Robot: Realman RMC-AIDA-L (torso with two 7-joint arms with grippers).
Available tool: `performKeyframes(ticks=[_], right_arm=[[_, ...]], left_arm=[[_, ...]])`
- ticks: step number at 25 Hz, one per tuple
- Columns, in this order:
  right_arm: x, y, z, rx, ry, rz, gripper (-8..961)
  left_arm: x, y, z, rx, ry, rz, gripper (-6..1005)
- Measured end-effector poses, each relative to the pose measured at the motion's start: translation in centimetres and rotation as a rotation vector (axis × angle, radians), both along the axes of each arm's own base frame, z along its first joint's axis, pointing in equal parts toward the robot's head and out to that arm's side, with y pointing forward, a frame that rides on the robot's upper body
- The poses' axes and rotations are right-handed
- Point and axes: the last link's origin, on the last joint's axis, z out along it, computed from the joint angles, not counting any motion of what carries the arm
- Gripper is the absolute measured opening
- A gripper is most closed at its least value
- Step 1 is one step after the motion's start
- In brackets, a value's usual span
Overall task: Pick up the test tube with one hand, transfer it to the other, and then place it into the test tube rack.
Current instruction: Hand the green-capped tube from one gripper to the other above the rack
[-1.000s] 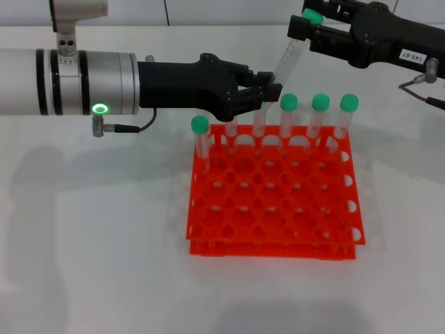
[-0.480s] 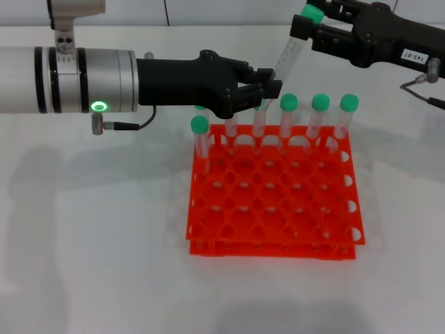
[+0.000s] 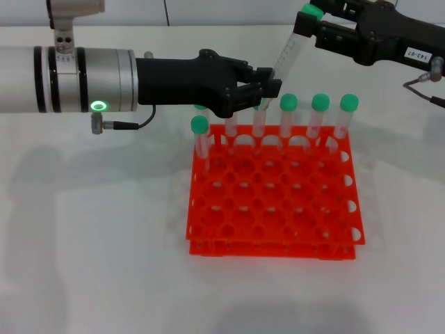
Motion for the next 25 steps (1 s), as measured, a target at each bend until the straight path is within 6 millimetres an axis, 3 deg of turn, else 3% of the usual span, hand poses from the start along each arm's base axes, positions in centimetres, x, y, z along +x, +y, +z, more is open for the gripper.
performKeyframes(ticks=[11,16,25], right_arm=[[-0.02,0.09,0.14,0.014,0.002,0.003,555],[0.03,0.07,0.17,0.015,0.004,0.001,405],[-0.03,-0.06,0.0,0.007,0.004,0.006,356]], left_arm=[[0.13,0.07,0.11,0.004,-0.009,0.0,199],[0.18,0.08,0.1,0.004,-0.01,-0.002,198],[0.31,0.06,0.04,0.002,-0.013,-0.004,196]])
